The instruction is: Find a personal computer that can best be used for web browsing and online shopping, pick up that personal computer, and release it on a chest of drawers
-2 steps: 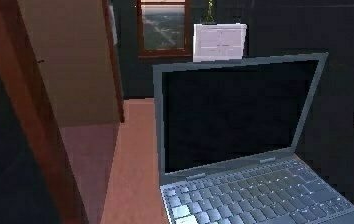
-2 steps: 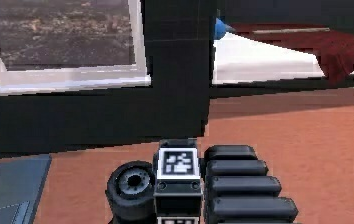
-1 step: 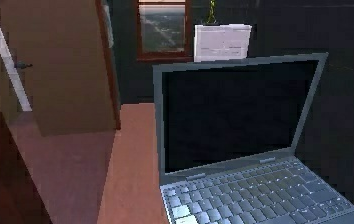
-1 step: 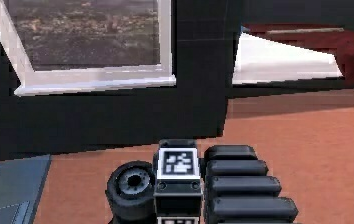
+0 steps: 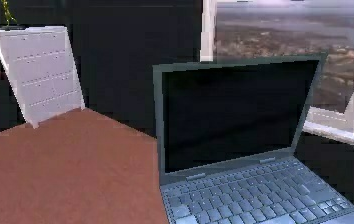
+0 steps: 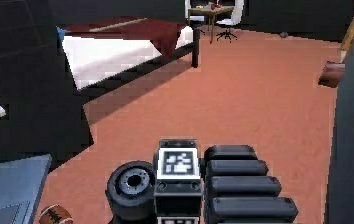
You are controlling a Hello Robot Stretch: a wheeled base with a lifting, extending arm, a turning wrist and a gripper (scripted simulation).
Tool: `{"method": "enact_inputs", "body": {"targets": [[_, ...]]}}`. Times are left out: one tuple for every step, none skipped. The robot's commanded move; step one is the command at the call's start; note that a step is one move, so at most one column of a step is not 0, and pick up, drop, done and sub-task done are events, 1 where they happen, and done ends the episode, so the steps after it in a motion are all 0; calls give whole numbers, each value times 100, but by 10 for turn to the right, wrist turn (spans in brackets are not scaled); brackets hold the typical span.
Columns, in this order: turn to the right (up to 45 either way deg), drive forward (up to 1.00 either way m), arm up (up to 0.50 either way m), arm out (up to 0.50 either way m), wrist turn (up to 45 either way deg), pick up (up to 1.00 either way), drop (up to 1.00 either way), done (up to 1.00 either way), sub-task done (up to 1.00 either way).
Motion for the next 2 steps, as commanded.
{"method": "enact_inputs", "body": {"targets": [[330, 0, 0, 0, 0, 0, 0, 0, 0], [0, 20, 0, 0, 0, 0, 0, 0, 0]]}}
